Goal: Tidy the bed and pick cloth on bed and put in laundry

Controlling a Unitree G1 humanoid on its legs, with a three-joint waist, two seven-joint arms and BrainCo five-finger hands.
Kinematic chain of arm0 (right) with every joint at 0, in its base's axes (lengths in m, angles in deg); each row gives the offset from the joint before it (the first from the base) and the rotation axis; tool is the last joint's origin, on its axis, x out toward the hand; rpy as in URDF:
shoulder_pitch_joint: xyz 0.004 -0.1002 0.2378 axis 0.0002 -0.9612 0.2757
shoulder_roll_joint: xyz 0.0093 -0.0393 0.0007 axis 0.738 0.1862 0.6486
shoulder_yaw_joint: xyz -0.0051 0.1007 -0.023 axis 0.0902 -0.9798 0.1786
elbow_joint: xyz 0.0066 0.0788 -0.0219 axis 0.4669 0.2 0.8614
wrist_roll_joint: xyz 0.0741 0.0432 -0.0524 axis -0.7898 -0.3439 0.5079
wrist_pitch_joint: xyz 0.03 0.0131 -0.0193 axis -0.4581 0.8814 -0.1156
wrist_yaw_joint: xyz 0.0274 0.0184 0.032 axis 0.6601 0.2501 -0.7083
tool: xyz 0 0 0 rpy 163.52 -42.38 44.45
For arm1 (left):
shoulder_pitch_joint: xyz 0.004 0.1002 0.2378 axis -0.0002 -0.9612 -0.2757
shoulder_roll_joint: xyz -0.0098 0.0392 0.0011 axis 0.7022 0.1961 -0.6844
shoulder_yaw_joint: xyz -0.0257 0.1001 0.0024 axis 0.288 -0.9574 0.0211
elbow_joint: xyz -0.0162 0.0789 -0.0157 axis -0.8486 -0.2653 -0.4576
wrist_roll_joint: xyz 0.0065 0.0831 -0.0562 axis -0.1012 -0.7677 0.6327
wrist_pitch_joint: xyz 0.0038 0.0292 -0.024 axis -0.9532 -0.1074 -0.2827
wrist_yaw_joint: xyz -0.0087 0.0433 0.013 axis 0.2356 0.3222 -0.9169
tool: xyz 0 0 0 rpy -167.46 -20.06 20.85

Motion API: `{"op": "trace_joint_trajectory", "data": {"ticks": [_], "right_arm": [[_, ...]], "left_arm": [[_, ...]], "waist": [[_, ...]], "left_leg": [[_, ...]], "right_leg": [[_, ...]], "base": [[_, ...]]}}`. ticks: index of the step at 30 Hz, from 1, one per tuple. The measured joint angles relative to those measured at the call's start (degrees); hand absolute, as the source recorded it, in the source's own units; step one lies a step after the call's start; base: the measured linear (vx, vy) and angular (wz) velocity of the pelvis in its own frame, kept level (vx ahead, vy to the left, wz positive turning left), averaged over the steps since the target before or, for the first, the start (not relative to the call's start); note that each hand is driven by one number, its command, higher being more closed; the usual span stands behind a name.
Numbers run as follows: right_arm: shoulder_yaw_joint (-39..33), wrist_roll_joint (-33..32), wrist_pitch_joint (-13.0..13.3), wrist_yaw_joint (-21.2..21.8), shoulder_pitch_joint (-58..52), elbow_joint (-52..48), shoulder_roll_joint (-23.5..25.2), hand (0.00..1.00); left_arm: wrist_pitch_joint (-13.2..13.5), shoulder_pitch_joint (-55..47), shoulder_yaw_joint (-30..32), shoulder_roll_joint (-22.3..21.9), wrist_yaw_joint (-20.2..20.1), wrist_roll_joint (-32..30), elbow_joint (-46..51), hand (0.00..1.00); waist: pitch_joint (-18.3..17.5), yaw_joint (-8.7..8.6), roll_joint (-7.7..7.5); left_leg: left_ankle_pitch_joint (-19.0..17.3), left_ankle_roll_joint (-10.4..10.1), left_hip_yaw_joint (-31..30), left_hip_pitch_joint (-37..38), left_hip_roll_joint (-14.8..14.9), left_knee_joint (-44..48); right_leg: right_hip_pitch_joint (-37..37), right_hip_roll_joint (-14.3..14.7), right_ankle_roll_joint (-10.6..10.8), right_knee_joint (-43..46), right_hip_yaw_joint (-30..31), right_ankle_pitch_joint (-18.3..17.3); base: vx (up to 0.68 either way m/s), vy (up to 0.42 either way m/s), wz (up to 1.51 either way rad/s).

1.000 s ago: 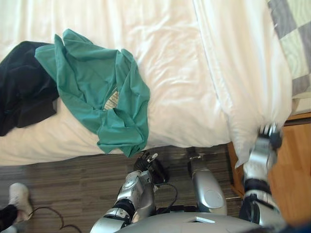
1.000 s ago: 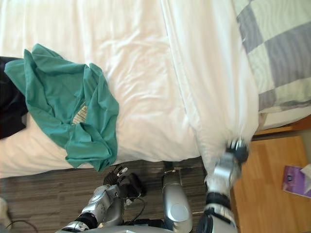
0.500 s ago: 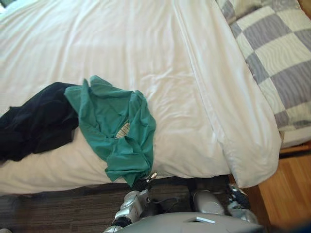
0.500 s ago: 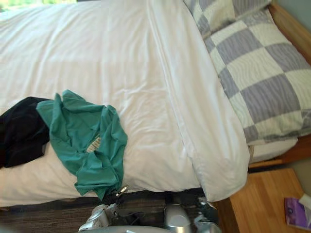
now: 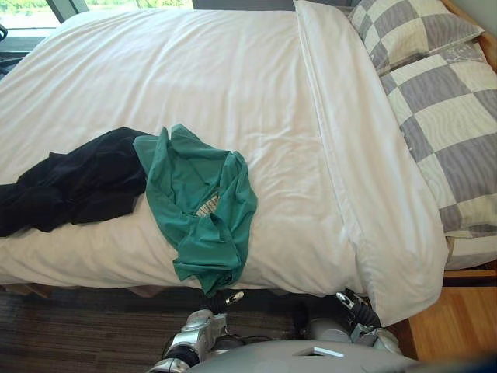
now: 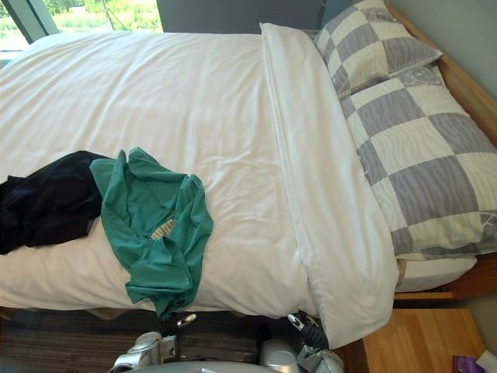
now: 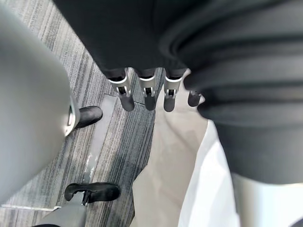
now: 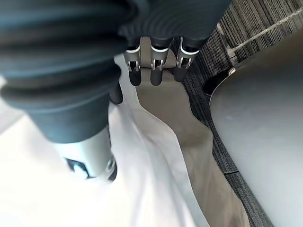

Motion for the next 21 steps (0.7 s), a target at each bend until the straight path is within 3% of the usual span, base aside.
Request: {"op": "trace_joint_trajectory", "data": {"ticks": [5,7,9,10,12,13,16,18,20,21], "right_arm": [[-0.7,0.3,-1.9,0.8,0.0,0.1,-0.2,0.0],[-0.7,1.1,-1.9,1.3,0.0,0.1,-0.5,0.0],[0.1,2.5,-2.8,1.3,-0.1,1.3,-2.0,0.0],[0.1,2.4,-3.0,1.3,-0.1,1.3,-2.5,0.0],[0.5,2.3,-3.0,1.0,1.6,1.6,-5.2,0.0],[0.6,2.3,-3.1,1.0,2.1,1.8,-6.0,0.0],[0.8,2.5,-3.0,0.3,6.2,4.3,-8.7,0.0],[0.8,3.6,-2.8,0.1,8.3,4.9,-9.2,0.0],[0.7,3.6,-2.0,0.5,8.7,4.4,-8.3,0.0],[0.7,3.6,-1.4,1.4,9.0,4.2,-7.7,0.0]], "left_arm": [[1.7,-0.5,1.1,0.4,1.0,-0.8,0.1,0.0],[2.7,-0.8,2.1,1.0,2.2,-0.3,0.1,0.0],[3.5,-1.0,2.8,2.1,2.5,0.6,0.2,0.0],[3.8,-1.0,3.3,2.6,2.5,0.9,0.1,0.0],[4.2,-1.2,3.0,2.9,2.7,2.9,-0.8,0.0],[4.8,-1.1,2.9,2.9,3.2,3.7,-0.9,0.0],[6.5,-0.2,0.8,3.1,4.7,7.2,-2.6,0.0],[6.6,0.6,-3.4,3.0,5.2,7.2,-2.6,0.0],[6.1,1.5,-6.7,2.6,4.3,7.0,-2.6,0.0],[5.8,2.9,-8.4,1.6,3.6,7.0,-2.4,0.0]], "waist": [[0.5,0.42,0.14],[1.3,0.76,-0.43],[1.3,0.83,-1.36],[1.7,0.56,-1.75],[1.8,-0.96,-0.61],[1.8,-1.42,-0.61],[2.2,-2.53,0.33],[3.6,-3.05,1.64],[4.3,-3.17,2.21],[4.7,-2.19,2.59]], "left_leg": [[-1.7,-1.5,0.9,0.9,2.3,4.0],[-2.5,-1.3,1.2,-1.1,4.1,12.6],[-2.9,-0.5,2.4,-5.8,7.9,28.3],[-3.3,-0.2,1.8,-7.4,9.1,32.4],[-7.5,0.2,-6.3,-13.3,12.7,39.6],[-7.8,0.2,-8.9,-14.5,13.3,39.9],[-7.9,0.1,-23.8,-15.6,15.7,35.5],[-8.7,-1.4,-28.3,-14.1,15.6,30.1],[-7.5,-3.1,-26.5,-12.7,14.1,24.2],[-8.5,-10.5,-21.6,-10.6,13.2,20.4]], "right_leg": [[1.6,1.2,-1.4,0.4,0.1,-1.9],[0.4,0.3,-1.7,5.6,-0.3,-5.1],[-4.2,-2.0,-2.0,17.4,-1.0,-10.5],[-4.8,-2.2,-2.1,19.4,0.0,-11.6],[-8.7,-2.9,-1.8,24.2,3.7,-14.8],[-9.5,-3.5,-1.3,25.3,4.8,-15.2],[-15.6,-4.7,3.5,30.9,10.8,-14.6],[-16.6,-5.3,6.6,30.5,12.7,-13.4],[-16.4,-7.2,9.0,28.3,12.7,-11.3],[-17.2,-8.5,9.6,27.4,12.1,-8.4]], "base": [[0.05,-0.064,-0.15],[0.05,-0.068,-0.35],[0.09,-0.05,-0.41],[0.12,0.032,-0.44],[0.12,0.093,-0.52],[0.19,0.179,-0.61],[0.14,0.289,-0.79],[0.0,0.518,-0.47],[-0.13,0.558,-0.11],[-0.3,0.725,-0.6]]}}
